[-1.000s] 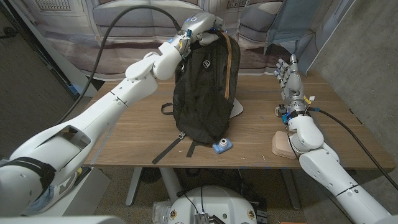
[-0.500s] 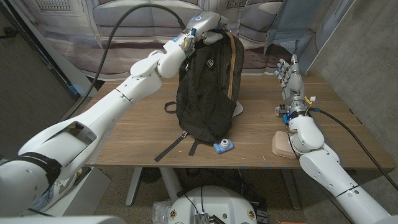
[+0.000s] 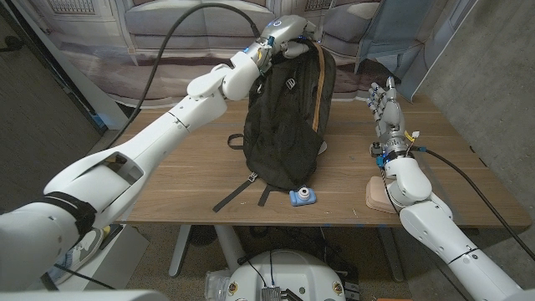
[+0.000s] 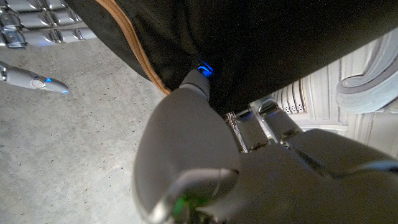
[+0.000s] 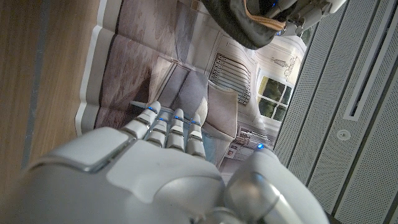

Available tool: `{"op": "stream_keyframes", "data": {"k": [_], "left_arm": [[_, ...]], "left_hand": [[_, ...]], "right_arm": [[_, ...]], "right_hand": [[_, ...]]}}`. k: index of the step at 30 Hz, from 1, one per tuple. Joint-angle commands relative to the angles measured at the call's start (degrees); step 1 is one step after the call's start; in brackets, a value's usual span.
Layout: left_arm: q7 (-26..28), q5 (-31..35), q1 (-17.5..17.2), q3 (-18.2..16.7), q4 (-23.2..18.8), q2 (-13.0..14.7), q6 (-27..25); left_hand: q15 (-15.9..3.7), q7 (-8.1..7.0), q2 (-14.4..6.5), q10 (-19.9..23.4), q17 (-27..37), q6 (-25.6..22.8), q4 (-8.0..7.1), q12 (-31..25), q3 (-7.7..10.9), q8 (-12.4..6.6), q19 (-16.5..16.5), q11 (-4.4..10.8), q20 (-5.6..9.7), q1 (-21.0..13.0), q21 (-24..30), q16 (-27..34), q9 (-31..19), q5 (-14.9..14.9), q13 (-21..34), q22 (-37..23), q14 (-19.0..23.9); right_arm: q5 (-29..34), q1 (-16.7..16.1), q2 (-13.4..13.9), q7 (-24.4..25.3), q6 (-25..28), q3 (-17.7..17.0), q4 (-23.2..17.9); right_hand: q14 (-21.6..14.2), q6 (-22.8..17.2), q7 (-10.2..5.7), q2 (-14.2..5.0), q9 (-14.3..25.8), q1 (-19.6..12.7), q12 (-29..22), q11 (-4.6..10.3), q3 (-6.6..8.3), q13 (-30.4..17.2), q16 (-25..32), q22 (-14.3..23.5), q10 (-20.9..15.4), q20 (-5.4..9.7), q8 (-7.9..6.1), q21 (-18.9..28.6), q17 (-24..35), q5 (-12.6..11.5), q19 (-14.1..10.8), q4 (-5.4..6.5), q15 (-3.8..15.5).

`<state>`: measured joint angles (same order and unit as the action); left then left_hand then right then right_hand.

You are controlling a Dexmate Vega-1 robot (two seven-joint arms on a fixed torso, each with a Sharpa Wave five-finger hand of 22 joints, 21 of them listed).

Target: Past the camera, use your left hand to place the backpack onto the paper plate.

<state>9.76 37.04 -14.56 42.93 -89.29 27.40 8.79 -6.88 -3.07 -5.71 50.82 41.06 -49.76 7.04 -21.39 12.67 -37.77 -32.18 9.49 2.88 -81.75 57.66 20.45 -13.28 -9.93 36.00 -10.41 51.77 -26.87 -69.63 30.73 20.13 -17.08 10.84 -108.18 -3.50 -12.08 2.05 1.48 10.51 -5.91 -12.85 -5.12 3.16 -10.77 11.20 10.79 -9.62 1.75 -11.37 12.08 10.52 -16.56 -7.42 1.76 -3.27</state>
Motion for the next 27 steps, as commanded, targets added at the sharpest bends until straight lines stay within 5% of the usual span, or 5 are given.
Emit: {"op": "stream_keyframes", "data": {"k": [1, 18, 27], "left_arm": [[2.66, -0.33, 3.49, 2.85, 6.62, -3.51, 2.69], [4.55, -0.43, 3.74, 4.75, 9.5, -4.33, 2.87], [8.53, 0.84, 4.95, 6.66, 14.41, -5.93, 4.9]], "left_hand": [[-5.67, 0.03, -0.63, 0.66, 0.18, -0.7, 0.1, 0.01, 0.46, -0.3, 0.32, 0.12, 4.87, 0.01, 0.58, -0.27, -0.09, -0.39, 0.25, -0.15, 0.82], [-5.88, -0.16, -0.5, 1.25, 0.47, -1.31, 0.06, -0.01, 0.58, -0.4, 0.51, 0.33, 4.92, 0.26, 0.86, -0.74, 0.13, -0.38, 0.63, -0.13, 1.2], [-5.87, 0.04, -0.33, 1.39, 0.76, -1.74, 0.17, 0.01, 0.59, -0.55, 0.19, 0.08, 5.11, 0.25, 1.42, -0.71, 0.13, -0.38, 0.86, -0.31, 1.9]], "right_arm": [[-0.7, 0.78, -0.45, -0.87, -0.71, 1.16, 2.44], [-0.98, 0.89, 1.0, -1.13, 0.27, 0.79, 1.48], [-1.48, 1.45, 0.92, -1.67, 0.33, 1.25, 2.15]], "right_hand": [[-0.35, -0.27, -0.06, 0.1, 0.32, -0.52, -0.01, 0.08, -0.24, -0.11, -0.25, 0.13, -0.43, -0.27, 0.0, -0.03, 0.28, 0.12, -0.48, 0.14, 0.0], [-0.36, -0.32, 0.06, 0.01, 0.32, -0.57, 0.0, -0.08, -0.35, -0.11, -0.26, 0.14, -0.5, -0.29, -0.01, -0.05, 0.28, 0.16, -0.48, 0.1, -0.02], [-0.35, -0.3, 0.01, -0.03, 0.32, -0.58, 0.01, -0.05, -0.42, -0.11, -0.28, 0.13, -0.5, -0.28, 0.0, -0.05, 0.28, 0.18, -0.51, 0.09, -0.04]]}}
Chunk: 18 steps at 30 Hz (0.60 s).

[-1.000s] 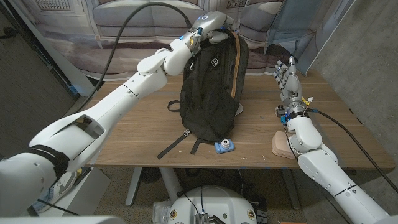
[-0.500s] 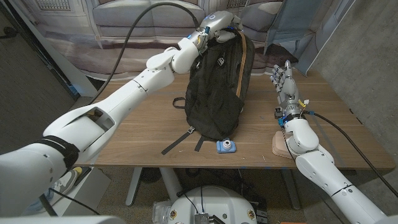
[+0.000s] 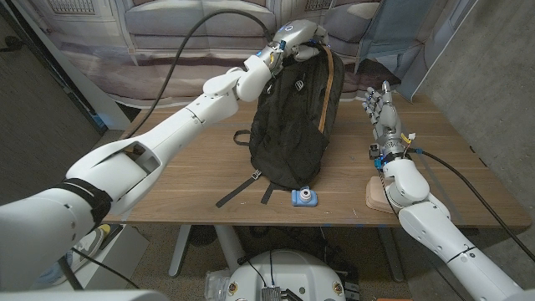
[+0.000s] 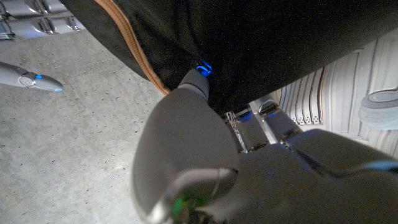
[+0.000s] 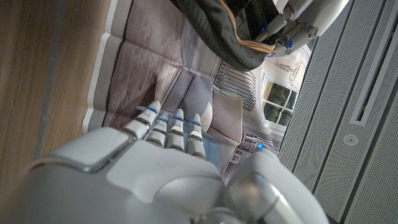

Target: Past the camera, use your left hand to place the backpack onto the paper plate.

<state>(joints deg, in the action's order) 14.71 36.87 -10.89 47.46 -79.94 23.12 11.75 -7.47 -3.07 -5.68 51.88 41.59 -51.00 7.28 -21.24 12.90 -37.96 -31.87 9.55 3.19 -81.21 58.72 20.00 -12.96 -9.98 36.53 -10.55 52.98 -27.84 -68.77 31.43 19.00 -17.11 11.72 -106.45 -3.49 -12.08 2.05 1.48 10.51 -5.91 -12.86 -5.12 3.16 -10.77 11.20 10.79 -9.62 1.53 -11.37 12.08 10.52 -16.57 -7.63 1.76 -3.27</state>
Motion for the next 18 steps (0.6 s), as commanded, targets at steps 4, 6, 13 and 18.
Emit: {"op": "stream_keyframes", "data": {"k": [4, 6, 13, 18], "left_arm": [[4.55, 0.95, 1.97, 2.9, 7.24, -2.56, 2.54], [5.7, 1.78, 2.39, 3.49, 8.21, -2.92, 2.54], [8.6, 1.7, 4.27, 5.17, 13.33, -4.69, 4.86], [10.17, 1.9, 5.72, 6.67, 17.18, -6.37, 5.42]], "left_hand": [[-5.28, 0.0, -0.4, 0.46, 0.38, -0.31, -0.12, -0.06, 0.39, -0.26, -0.05, 0.07, 4.91, -0.22, 0.45, -0.45, -0.18, -0.33, 0.28, -0.17, 0.42], [-5.36, -0.11, -0.36, 0.25, 0.49, -0.2, -0.09, 0.1, 0.4, -0.19, 0.14, 0.2, 4.86, -0.23, 0.47, -0.52, -0.14, -0.33, 0.26, -0.17, 0.38], [-5.32, -0.08, -0.37, -0.07, 0.8, -0.13, -0.07, 0.29, 0.46, -0.08, 0.3, 0.27, 4.86, -0.22, 0.58, -0.73, -0.03, -0.33, 0.44, -0.14, 0.13], [-5.25, -0.07, -0.42, 0.04, 0.97, -0.1, -0.1, 0.35, 0.51, -0.08, 0.38, 0.18, 4.88, -0.19, 0.65, -0.79, -0.08, -0.33, 0.43, -0.12, 0.17]], "right_arm": [[-0.62, 0.7, 0.08, -0.57, 0.18, 0.51, 0.66], [-0.58, 0.73, 0.03, -0.53, 0.07, 0.56, 0.77], [-0.66, 0.67, -0.2, -0.44, -0.32, 0.68, 1.22], [-0.81, 0.75, -0.4, -0.43, -0.6, 0.74, 1.75]], "right_hand": [[-0.37, -0.32, 0.0, -0.03, 0.32, -0.59, 0.04, 0.01, -0.44, -0.11, -0.28, 0.14, -0.45, -0.07, 0.0, -0.06, 0.28, 0.19, -0.29, 0.08, -0.07], [-0.37, -0.32, 0.0, -0.04, 0.32, -0.59, 0.04, 0.0, -0.45, -0.11, -0.28, 0.14, -0.45, -0.08, -0.01, -0.06, 0.28, 0.19, -0.29, 0.07, 0.0], [-0.38, -0.28, -0.04, -0.06, 0.32, -0.59, 0.04, 0.04, -0.51, -0.11, -0.28, 0.14, -0.49, -0.12, 0.02, -0.07, 0.28, 0.21, -0.29, 0.07, -0.05], [-0.34, -0.32, 0.02, -0.06, 0.32, -0.59, 0.05, 0.04, -0.55, -0.11, -0.3, 0.14, -0.49, -0.1, 0.0, -0.08, 0.28, 0.22, -0.27, 0.06, -0.05]]}}
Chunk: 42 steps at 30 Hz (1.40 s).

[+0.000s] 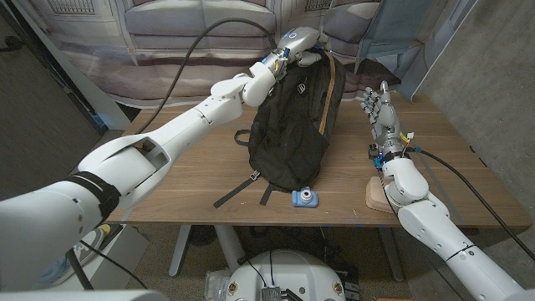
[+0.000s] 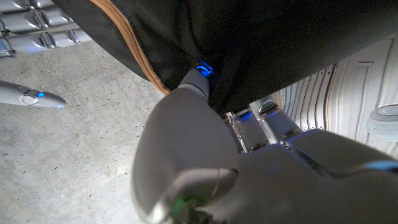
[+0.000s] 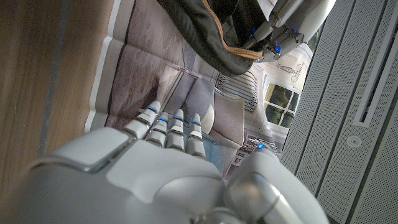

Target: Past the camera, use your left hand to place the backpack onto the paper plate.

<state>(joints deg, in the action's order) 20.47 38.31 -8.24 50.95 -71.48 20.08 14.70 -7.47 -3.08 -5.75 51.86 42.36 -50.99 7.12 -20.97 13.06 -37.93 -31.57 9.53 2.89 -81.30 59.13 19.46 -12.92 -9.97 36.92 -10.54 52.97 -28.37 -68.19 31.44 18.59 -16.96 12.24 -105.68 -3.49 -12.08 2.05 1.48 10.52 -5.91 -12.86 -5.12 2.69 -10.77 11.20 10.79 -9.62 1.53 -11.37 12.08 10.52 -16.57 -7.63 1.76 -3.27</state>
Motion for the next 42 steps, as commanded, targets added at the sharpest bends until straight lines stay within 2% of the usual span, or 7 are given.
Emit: {"op": "stream_keyframes", "data": {"k": [1, 13, 15, 26, 31, 38, 42], "left_arm": [[4.35, 0.24, 3.35, 3.41, 9.37, -3.63, 2.57], [7.92, -1.62, 8.19, 7.84, 22.81, -9.88, 5.11], [8.48, -2.14, 9.28, 8.9, 26.49, -11.82, 5.6], [11.09, -4.57, 13.3, 14.06, 38.76, -17.89, 6.41], [11.19, -6.03, 13.91, 15.66, 40.55, -18.96, 5.98], [10.51, -6.5, 13.61, 17.39, 39.19, -18.66, 4.13], [10.71, -7.48, 14.08, 17.9, 41.86, -19.87, 4.36]], "left_hand": [[-5.31, -0.08, -0.36, 0.03, 0.25, -0.17, 0.05, 0.11, 0.36, -0.13, 0.09, 0.19, 5.17, -0.08, 0.27, -0.27, -0.12, -0.35, 0.05, -0.13, 0.2], [-5.28, -0.3, -0.33, 0.06, 0.61, -0.32, 0.05, 0.24, 0.45, -0.04, 0.31, 0.23, 5.15, 0.0, 0.44, -0.51, 0.05, -0.34, 0.23, -0.09, 0.24], [-5.2, -0.29, -0.34, 0.19, 0.66, -0.33, 0.04, 0.24, 0.46, -0.03, 0.33, 0.39, 5.13, 0.02, 0.47, -0.56, 0.07, -0.34, 0.19, -0.09, 0.22], [-5.17, -0.42, -0.39, 0.05, 0.9, -0.29, -0.04, 0.44, 0.57, -0.01, 0.56, 0.34, 5.06, 0.22, 0.56, -0.9, 0.02, -0.33, 0.31, -0.03, 0.21], [-5.11, -0.44, -0.43, -0.05, 1.0, -0.23, -0.08, 0.53, 0.64, 0.05, 0.7, 0.44, 5.03, 0.3, 0.57, -1.17, 0.06, -0.33, 0.42, 0.0, -0.04], [-5.25, -0.53, -0.53, -0.94, 1.2, 0.35, -0.14, 0.92, 0.76, 0.26, 1.3, 0.21, 4.98, 0.42, 0.42, -1.58, 0.01, -0.3, 0.65, 0.05, -0.56], [-5.25, -0.69, -0.63, -1.21, 1.38, 0.76, -0.17, 1.21, 0.84, 0.41, 1.66, 0.36, 4.9, 0.48, 0.31, -1.85, -0.02, -0.3, 0.55, 0.09, -1.06]], "right_arm": [[-0.34, 0.22, -0.43, -0.08, -0.79, 0.24, 1.09], [-0.74, 0.8, -0.72, -0.42, -1.46, 0.32, 2.41], [-0.87, 0.86, -0.82, -0.53, -1.76, 0.29, 2.69], [-1.44, 0.89, -0.86, -1.15, -2.67, 0.12, 3.53], [-1.81, 0.91, -0.76, -1.64, -2.96, 0.08, 3.81], [-2.21, 0.93, -0.58, -2.23, -3.28, 0.04, 4.12], [-2.41, 0.85, -0.41, -2.37, -3.22, -0.07, 4.13]], "right_hand": [[-0.34, -0.31, 0.02, -0.06, 0.32, -0.59, 0.04, 0.04, -0.08, -0.11, -0.3, 0.14, -0.51, -0.08, 0.0, -0.07, 0.28, 0.22, -0.3, 0.06, -0.04], [-0.36, -0.3, 0.08, -0.08, 0.32, -0.59, 0.07, -0.06, -0.16, -0.12, -0.3, 0.14, -0.46, -0.1, 0.01, -0.09, 0.28, 0.25, -0.29, 0.04, -0.04], [-0.36, -0.27, 0.08, -0.09, 0.32, -0.6, 0.08, -0.03, -0.18, -0.12, -0.3, 0.14, -0.46, -0.09, 0.02, -0.08, 0.28, 0.25, -0.31, 0.04, -0.06], [-0.32, -0.2, 0.0, -0.13, 0.32, -0.62, 0.1, -0.02, -0.24, -0.12, -0.32, 0.13, -0.43, -0.1, 0.05, -0.09, 0.28, 0.26, -0.32, 0.02, -0.07], [-0.36, -0.25, 0.0, -0.14, 0.32, -0.62, 0.11, -0.02, -0.28, -0.12, -0.3, 0.13, -0.43, -0.1, 0.03, -0.08, 0.28, 0.27, -0.34, 0.01, -0.08], [-0.42, -0.26, 0.02, -0.16, 0.32, -0.63, 0.12, -0.02, -0.31, -0.12, -0.28, 0.13, -0.42, -0.11, 0.02, -0.08, 0.28, 0.28, -0.35, 0.0, -0.06], [-0.33, -0.22, -0.01, -0.17, 0.32, -0.64, 0.12, -0.1, -0.34, -0.12, -0.32, 0.13, -0.43, -0.07, 0.04, -0.08, 0.28, 0.29, -0.38, -0.01, -0.12]]}}
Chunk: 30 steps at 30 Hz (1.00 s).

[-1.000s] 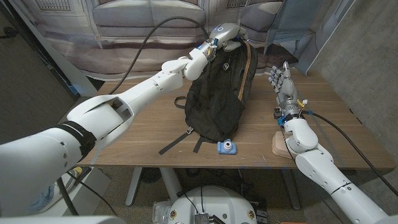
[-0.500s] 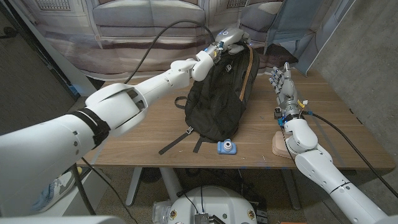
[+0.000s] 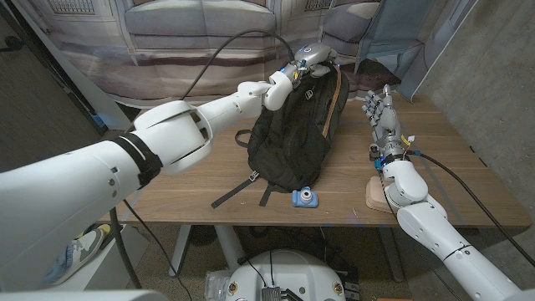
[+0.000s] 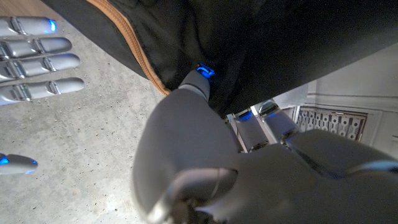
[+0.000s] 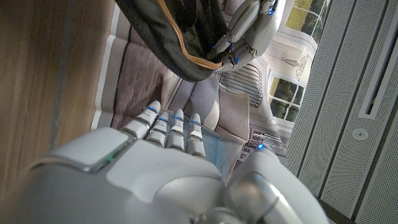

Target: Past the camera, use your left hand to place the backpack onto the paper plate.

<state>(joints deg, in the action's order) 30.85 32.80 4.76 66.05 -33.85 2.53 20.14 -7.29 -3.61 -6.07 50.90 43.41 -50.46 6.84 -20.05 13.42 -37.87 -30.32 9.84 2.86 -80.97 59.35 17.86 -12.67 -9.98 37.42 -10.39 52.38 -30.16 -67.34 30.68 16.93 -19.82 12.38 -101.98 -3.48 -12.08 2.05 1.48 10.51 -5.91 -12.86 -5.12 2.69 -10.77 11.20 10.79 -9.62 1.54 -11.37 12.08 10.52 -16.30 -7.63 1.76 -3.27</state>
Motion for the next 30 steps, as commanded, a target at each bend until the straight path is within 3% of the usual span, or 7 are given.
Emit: {"op": "stream_keyframes", "data": {"k": [1, 7, 13, 22, 26, 30], "left_arm": [[0.54, -2.24, 1.29, 3.01, 5.38, -2.86, -0.96], [0.09, -4.71, 2.41, 4.71, 10.97, -5.59, -0.9], [-2.05, -8.07, 2.71, 7.48, 12.68, -7.3, -5.02], [-8.69, -14.91, 3.49, 11.24, 13.05, -8.59, -11.44], [-9.49, -15.56, 2.75, 13.27, 8.69, -6.33, -14.46], [-13.78, -17.63, 3.15, 13.79, 8.69, -6.95, -18.07]], "left_hand": [[-5.35, -0.25, -0.34, -0.26, 0.37, 0.49, 0.09, 0.38, 0.51, 0.47, 0.52, -0.12, 4.9, 0.18, 0.04, -0.33, -0.24, -0.28, -0.01, -0.04, -0.6], [-5.33, -0.55, -0.49, -1.09, 0.57, 0.95, -0.01, 1.04, 0.65, 0.79, 1.46, 0.02, 4.68, 0.39, -0.39, -0.87, -0.03, -0.26, -0.15, 0.07, -1.5], [-5.35, -0.63, -0.58, -1.03, 0.61, 0.95, -0.13, 1.25, 0.73, 0.87, 1.7, 0.15, 4.63, 0.62, -0.55, -1.03, 0.1, -0.25, -0.28, 0.11, -1.51], [-5.59, -0.99, -0.58, -1.2, 0.68, 0.97, -0.1, 1.6, 0.88, 0.99, 2.37, 0.21, 4.36, 0.75, -0.89, -1.31, 0.25, -0.25, -0.35, 0.14, -1.55], [-5.53, -0.95, -0.65, -1.08, 0.75, 1.14, -0.09, 1.62, 0.98, 1.11, 2.56, 0.27, 4.21, 0.79, -1.05, -1.61, 0.31, -0.25, -0.24, 0.18, -2.04], [-5.45, -1.06, -0.67, -1.32, 0.78, 1.16, -0.08, 1.77, 1.07, 1.16, 2.8, 0.22, 4.21, 0.85, -1.23, -1.73, 0.36, -0.24, -0.11, 0.2, -2.05]], "right_arm": [[-0.65, 0.0, 0.36, -0.74, -0.36, -0.21, 0.47], [-0.83, 0.11, 0.39, -0.84, -0.22, -0.11, 0.75], [-0.98, 0.21, 0.39, -0.87, -0.18, -0.12, 1.08], [-0.91, 0.75, -0.05, -0.83, -0.42, 0.26, 2.19], [-0.95, 1.07, -0.25, -0.84, -0.4, 0.49, 2.77], [-1.04, 1.51, -0.49, -0.99, -0.47, 0.76, 3.49]], "right_hand": [[-0.37, -0.23, 0.0, -0.17, 0.32, -0.64, 0.12, -0.01, -0.35, -0.12, -0.31, 0.13, -0.43, -0.07, 0.03, -0.08, 0.28, 0.03, -0.39, -0.01, -0.03], [-0.4, -0.24, 0.02, -0.19, 0.32, -0.65, 0.13, -0.01, -0.38, -0.12, -0.3, 0.13, -0.42, -0.06, 0.03, -0.07, 0.28, 0.03, -0.42, -0.02, -0.02], [-0.32, -0.23, 0.02, -0.21, 0.32, -0.68, 0.16, -0.1, -0.42, -0.12, -0.33, 0.13, -0.36, -0.05, 0.03, -0.08, 0.28, 0.04, -0.41, -0.04, -0.13], [-0.35, -0.2, 0.01, -0.24, 0.32, -0.7, 0.18, -0.03, -0.48, -0.12, -0.32, 0.13, -0.34, -0.14, 0.05, -0.11, 0.28, 0.05, -0.37, -0.06, -0.07], [-0.32, -0.2, 0.01, -0.26, 0.32, -0.71, 0.18, 0.03, -0.5, -0.12, -0.33, 0.13, -0.35, -0.12, 0.04, -0.11, 0.28, 0.05, -0.38, -0.07, -0.07], [-0.34, -0.24, 0.0, -0.28, 0.32, -0.73, 0.16, -0.05, -0.52, -0.12, -0.32, 0.13, -0.39, -0.11, 0.03, -0.12, 0.28, 0.06, -0.35, -0.08, -0.09]]}}
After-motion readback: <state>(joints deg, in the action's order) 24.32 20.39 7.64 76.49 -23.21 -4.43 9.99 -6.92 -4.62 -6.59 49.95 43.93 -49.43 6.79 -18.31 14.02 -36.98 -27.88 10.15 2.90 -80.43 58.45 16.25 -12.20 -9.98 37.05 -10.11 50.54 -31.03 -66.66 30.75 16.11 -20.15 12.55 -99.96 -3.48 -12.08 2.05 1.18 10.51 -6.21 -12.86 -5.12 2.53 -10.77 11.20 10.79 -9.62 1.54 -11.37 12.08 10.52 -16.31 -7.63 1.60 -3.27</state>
